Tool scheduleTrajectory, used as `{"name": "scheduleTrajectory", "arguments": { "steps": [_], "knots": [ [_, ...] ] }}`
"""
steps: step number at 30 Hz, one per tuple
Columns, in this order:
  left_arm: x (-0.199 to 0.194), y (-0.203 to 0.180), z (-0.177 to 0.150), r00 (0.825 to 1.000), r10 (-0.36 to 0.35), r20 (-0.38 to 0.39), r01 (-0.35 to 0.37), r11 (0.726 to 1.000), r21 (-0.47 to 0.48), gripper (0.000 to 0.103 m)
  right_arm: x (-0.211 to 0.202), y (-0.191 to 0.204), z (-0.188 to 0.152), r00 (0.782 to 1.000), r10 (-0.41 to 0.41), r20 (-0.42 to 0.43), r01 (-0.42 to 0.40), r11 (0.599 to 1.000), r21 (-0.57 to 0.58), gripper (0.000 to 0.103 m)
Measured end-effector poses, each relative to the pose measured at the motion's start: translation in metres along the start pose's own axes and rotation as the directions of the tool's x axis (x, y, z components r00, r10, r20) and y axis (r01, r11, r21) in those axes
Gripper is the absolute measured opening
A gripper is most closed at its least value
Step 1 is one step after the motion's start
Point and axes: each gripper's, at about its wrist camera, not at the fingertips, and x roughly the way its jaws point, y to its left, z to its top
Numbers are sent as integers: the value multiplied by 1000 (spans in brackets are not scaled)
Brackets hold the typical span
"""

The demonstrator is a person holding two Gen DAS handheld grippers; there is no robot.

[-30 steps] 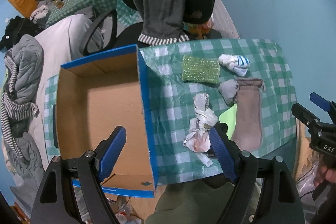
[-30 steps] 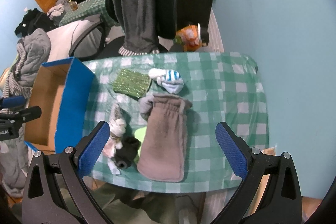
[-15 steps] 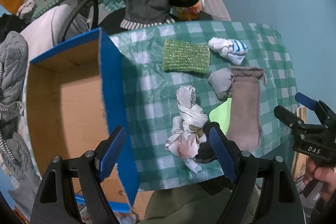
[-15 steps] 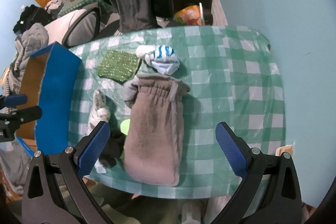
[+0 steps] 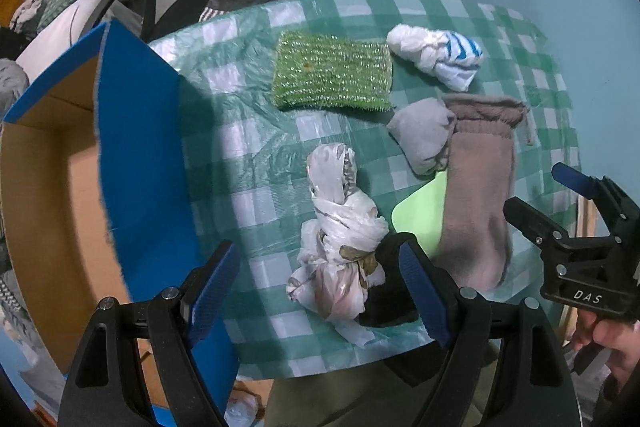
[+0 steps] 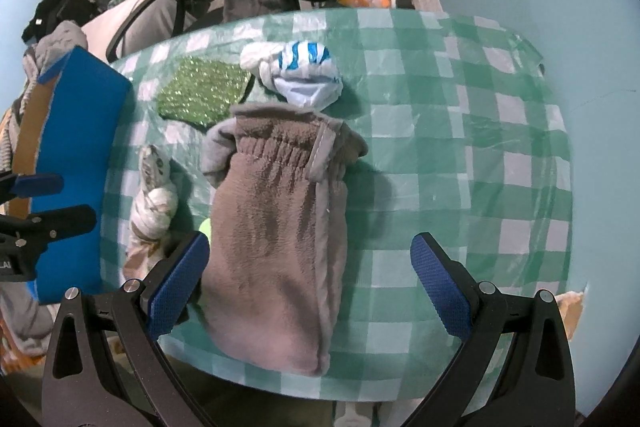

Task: Organize soft objects
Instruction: 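Grasp the white plastic bundle with left tool while right tool grasps the grey-brown mitten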

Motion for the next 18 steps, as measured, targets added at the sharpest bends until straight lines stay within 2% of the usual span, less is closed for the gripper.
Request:
{"name": "scheduleTrajectory", "arguments": {
  "steps": [10,18],
  "knots": [
    [26,-5,5,999,8,-49,-8,1000,4,83,11,0,2,999,27,-28,-27,1000,16,100],
    [36,-7,11,998,20,-67,-19,1000,17,83,27,12,7,998,6,-68,-5,1000,7,100]
  ]
}}
